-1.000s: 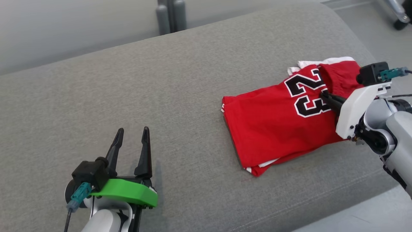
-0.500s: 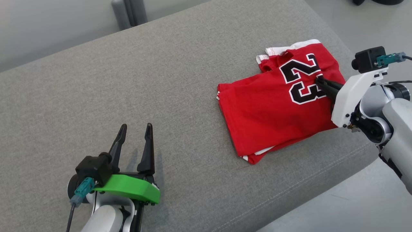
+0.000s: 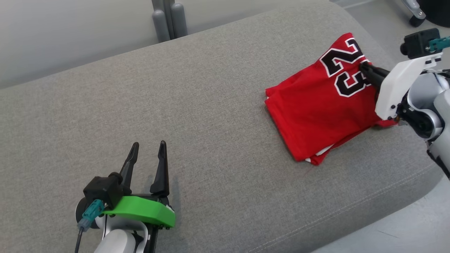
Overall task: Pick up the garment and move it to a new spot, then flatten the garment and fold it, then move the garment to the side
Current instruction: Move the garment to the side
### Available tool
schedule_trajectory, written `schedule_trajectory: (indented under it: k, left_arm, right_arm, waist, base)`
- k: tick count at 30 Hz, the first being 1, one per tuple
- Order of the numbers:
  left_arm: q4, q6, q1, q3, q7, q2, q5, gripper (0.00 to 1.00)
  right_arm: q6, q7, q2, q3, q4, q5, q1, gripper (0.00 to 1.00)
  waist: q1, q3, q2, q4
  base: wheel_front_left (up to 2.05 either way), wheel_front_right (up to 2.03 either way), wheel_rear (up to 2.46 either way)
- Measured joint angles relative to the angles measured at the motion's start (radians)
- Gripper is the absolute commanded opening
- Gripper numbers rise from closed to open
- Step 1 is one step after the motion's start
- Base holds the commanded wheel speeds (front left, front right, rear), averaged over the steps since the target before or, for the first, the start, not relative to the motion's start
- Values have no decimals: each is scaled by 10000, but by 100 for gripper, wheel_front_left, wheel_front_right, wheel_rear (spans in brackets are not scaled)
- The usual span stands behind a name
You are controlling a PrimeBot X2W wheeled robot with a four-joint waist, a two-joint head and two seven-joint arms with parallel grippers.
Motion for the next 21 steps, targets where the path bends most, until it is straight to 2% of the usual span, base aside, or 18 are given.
schedule_trajectory:
  k: [9,21]
  left_arm:
    - [-234,17,-56,-17,73,140,75,100]
    - [-794,113,-653,-136,600,617,456,100]
  right_arm:
    - [0,-245,-1185,-683,470,-932,-72,0]
    - [4,-1778,-1325,-1850,3208,-2368,-581,0]
  waist:
    - [0,403,0,253]
    - [0,1464,0,798]
  base:
    - [0,0,0]
    - [0,0,0]
